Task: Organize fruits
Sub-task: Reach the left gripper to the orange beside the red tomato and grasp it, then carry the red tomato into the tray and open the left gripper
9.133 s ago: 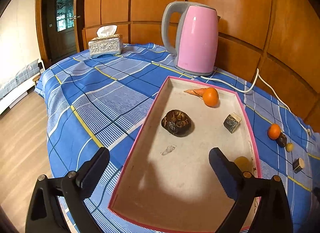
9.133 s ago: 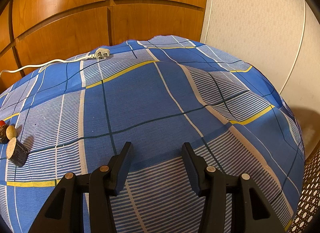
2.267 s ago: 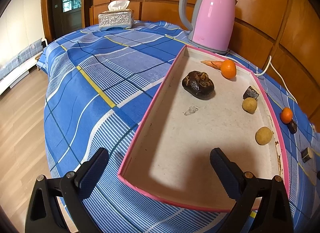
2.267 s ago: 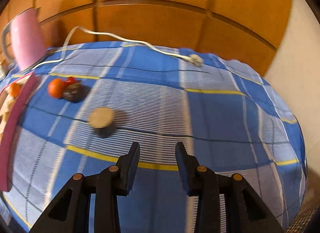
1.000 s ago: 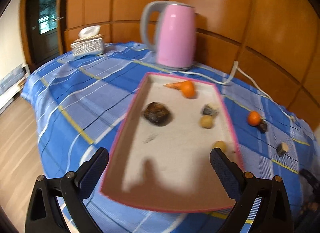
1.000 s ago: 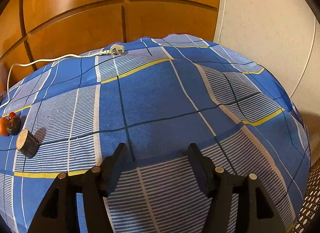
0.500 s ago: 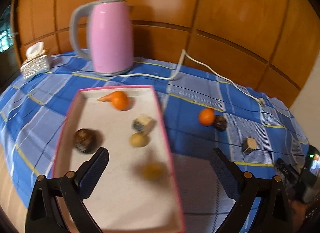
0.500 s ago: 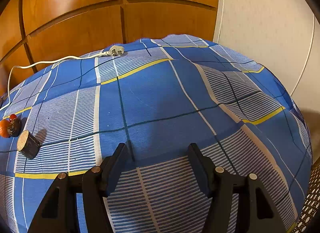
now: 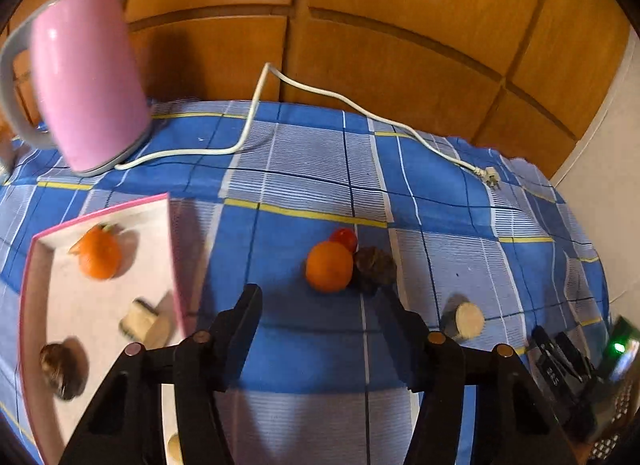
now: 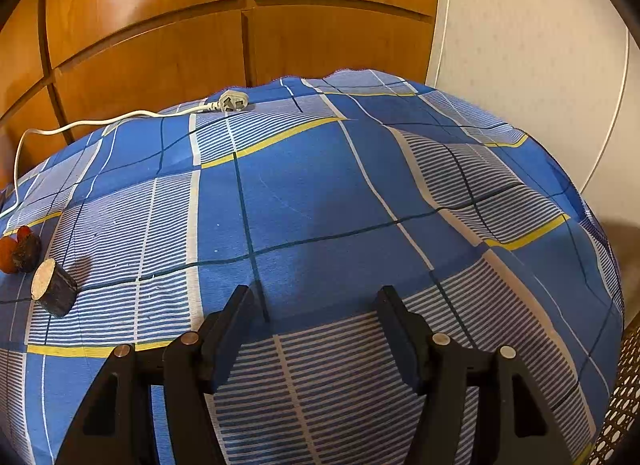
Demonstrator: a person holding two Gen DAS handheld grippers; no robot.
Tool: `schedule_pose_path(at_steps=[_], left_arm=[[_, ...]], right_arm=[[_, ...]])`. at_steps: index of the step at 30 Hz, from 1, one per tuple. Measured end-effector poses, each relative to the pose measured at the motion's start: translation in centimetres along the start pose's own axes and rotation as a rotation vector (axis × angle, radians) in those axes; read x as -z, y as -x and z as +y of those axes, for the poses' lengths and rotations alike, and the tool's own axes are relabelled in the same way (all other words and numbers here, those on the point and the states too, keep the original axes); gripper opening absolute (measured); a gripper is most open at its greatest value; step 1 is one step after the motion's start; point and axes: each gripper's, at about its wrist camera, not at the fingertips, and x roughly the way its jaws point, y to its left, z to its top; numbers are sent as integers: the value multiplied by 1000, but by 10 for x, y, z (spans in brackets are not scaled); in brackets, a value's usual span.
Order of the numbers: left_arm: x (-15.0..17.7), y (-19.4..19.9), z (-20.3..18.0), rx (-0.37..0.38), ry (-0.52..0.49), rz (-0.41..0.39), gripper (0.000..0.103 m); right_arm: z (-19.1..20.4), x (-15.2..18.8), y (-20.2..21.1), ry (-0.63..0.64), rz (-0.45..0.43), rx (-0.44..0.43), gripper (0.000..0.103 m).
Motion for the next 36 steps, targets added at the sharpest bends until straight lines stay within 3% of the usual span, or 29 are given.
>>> schedule_pose_path(at_steps=[5,9,13,15,18,19,23,30,36], left_arm=[[-30,-26,-11,17,-48,42,59],[-48,-56,-20,31,-119,124,53],[-55,-86,-22,34,-152,225,40],[-59,-100,-21,35,-163,270,39],[-64,-110,-17,69,-152,299,25],[-63,-112,-17,70,-151,299,25],[-56,-103,-20,77,-181,247,24],[-55,-48,6,127,-68,103,24],[-45,18,58,67,33,-19,24]], right_arm=[[0,0,0,2,-1,2,66],[0,-1,-1,3,-1,3,66],[0,-1,-1,2,-1,3,66],[0,-1,-1,3,-1,4,66],[0,0,-1,5,-1,6,66],[0,0,-1,5,-2,7,66],[0,0,-1,7,-3,8,66],[1,0,-1,10,-4,11,66],[1,0,-1,10,-3,11,66]])
